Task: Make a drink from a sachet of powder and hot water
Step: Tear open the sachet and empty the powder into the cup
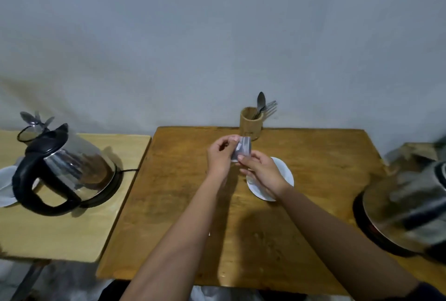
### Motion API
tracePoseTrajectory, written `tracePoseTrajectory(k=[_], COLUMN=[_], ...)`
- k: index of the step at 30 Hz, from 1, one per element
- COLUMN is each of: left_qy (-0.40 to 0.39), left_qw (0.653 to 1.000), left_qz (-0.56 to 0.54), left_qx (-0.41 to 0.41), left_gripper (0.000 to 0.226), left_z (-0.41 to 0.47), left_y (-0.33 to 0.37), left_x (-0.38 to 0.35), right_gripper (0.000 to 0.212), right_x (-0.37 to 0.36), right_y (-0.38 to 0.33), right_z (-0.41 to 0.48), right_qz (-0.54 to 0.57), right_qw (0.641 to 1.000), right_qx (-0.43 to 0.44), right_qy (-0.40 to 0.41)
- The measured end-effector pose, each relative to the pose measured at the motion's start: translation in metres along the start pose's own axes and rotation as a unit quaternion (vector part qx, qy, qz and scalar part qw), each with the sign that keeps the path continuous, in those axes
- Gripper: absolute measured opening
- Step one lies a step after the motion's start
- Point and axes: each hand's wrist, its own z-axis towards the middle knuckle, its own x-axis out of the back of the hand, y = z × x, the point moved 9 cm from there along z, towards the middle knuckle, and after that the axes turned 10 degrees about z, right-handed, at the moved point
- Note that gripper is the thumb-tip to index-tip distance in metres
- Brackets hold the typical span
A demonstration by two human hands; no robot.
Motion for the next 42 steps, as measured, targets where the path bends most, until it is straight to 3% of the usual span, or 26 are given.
tracePoseTrajectory(k=[5, 10, 14, 17, 20, 23, 26, 29, 32, 38, 42], left_qy=[-0.022, -0.106, -0.164, -0.233, -0.275, -0.260, -0.246, -0.244, -0.238, -0.211, -0.211], left_qw=[1.000, 0.991, 0.973, 0.948, 0.904, 0.849, 0.833, 0.837, 0.856, 0.878, 0.882], left_qz=[-0.004, 0.072, 0.160, 0.216, 0.320, 0.435, 0.465, 0.464, 0.442, 0.418, 0.413], left_qx=[-0.016, -0.033, -0.017, -0.013, -0.065, -0.147, -0.168, -0.160, -0.123, -0.103, -0.084], left_gripper=[0.007, 0.008, 0.016, 0.034, 0.051, 0.038, 0.025, 0.018, 0.011, 0.009, 0.016], left_z=[0.000, 0.001, 0.007, 0.011, 0.012, 0.015, 0.018, 0.018, 0.018, 0.014, 0.014], left_y=[0.007, 0.003, -0.008, -0.012, -0.006, 0.001, -0.001, -0.008, -0.022, -0.041, -0.048], left_x=[-0.044, -0.083, -0.104, -0.123, -0.138, -0.146, -0.147, -0.144, -0.136, -0.118, -0.110], right_gripper=[0.001, 0.009, 0.022, 0.018, 0.010, 0.016, 0.030, 0.011, 0.008, 0.018, 0.013], right_x=[0.048, 0.091, 0.117, 0.127, 0.132, 0.136, 0.137, 0.122, 0.102, 0.082, 0.067], right_y=[-0.026, -0.026, -0.017, -0.018, -0.025, -0.032, -0.039, -0.048, -0.056, -0.058, -0.063], right_z=[-0.008, -0.013, -0.016, -0.017, -0.014, -0.005, 0.005, 0.012, 0.012, 0.015, 0.016], right_qz=[0.051, 0.159, 0.100, 0.018, -0.077, -0.191, -0.320, -0.447, -0.580, -0.664, -0.700], right_qw=[0.997, 0.981, 0.985, 0.990, 0.989, 0.973, 0.938, 0.890, 0.814, 0.747, 0.713], right_qx=[0.017, -0.021, -0.067, -0.089, -0.092, -0.098, -0.096, -0.074, -0.043, -0.020, -0.006], right_qy=[0.048, 0.105, 0.127, 0.110, 0.090, 0.089, 0.096, 0.055, 0.013, -0.020, -0.041])
